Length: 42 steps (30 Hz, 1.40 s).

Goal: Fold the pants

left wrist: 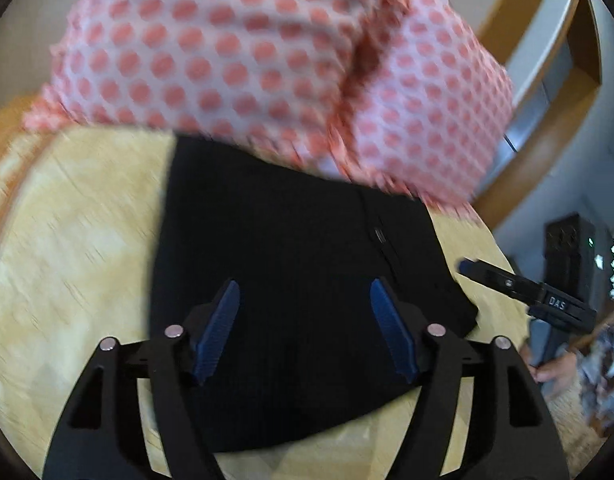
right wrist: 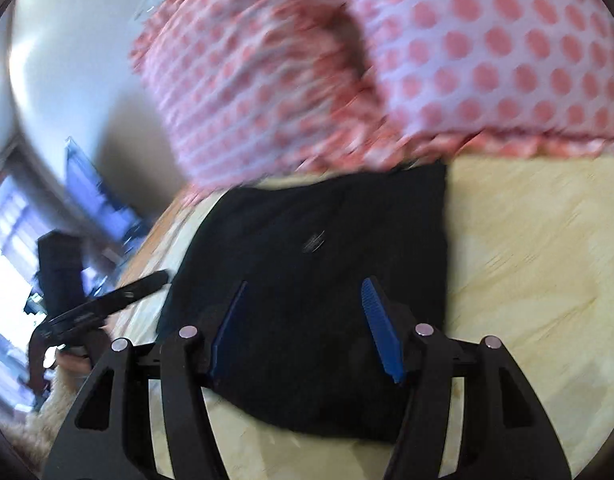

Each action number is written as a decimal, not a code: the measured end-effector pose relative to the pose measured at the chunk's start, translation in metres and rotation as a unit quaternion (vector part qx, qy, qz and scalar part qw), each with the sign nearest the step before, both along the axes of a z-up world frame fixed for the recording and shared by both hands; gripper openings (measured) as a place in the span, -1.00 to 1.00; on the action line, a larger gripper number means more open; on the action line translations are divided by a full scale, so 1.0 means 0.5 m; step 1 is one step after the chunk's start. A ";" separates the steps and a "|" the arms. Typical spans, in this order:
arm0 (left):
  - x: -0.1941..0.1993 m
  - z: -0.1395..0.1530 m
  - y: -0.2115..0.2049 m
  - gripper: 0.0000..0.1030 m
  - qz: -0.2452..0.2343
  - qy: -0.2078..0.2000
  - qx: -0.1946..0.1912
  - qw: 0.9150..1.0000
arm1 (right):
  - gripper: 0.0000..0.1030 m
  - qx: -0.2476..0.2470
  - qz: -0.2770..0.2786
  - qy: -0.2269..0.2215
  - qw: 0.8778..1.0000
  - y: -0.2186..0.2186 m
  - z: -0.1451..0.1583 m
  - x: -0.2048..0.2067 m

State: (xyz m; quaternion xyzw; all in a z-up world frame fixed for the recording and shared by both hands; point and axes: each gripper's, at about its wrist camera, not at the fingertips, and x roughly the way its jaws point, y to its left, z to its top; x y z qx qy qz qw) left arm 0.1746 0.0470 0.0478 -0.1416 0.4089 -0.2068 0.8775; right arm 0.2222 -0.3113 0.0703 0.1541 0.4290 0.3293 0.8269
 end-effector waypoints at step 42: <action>-0.328 -0.106 -0.024 0.97 0.106 -0.095 0.212 0.967 | 0.97 -0.218 -0.151 -0.142 0.954 0.116 -0.117 -0.344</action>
